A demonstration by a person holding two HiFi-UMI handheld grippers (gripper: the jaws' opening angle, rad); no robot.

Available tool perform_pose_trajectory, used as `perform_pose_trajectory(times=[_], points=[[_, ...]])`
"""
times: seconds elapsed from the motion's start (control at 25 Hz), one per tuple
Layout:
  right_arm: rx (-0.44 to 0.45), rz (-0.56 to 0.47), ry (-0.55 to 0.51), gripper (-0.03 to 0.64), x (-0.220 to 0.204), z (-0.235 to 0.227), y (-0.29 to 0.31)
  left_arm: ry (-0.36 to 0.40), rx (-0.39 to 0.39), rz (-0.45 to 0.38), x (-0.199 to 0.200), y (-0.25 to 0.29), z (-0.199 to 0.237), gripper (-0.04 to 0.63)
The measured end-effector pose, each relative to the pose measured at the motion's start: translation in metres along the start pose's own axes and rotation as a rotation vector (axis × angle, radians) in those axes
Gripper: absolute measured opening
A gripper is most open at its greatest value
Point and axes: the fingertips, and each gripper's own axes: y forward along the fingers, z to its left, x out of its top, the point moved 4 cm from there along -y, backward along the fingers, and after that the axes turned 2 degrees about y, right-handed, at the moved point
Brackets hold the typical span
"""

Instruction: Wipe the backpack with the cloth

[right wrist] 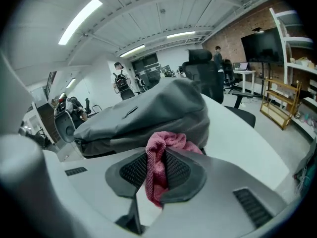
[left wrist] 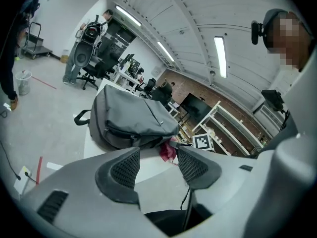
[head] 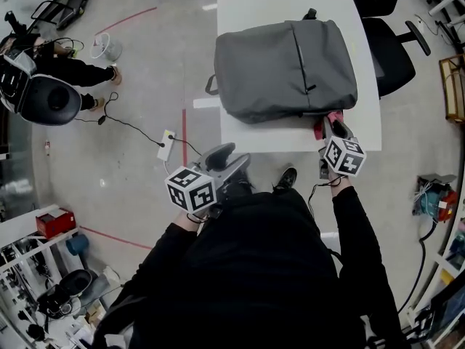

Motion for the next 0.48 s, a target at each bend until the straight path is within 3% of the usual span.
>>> perform_pose_trajectory(times=[0.24,0.48], points=[[0.182,0.071,-0.061,0.075,-0.033,0.109,0.019,-0.015,-0.002,-0.009,0.008,-0.025,0.037,0.258],[0.437,0.117,-0.253,0.075,-0.057,0.242,0.031,-0.014,-0.008,0.012,0.012,-0.049,0.065,0.258]])
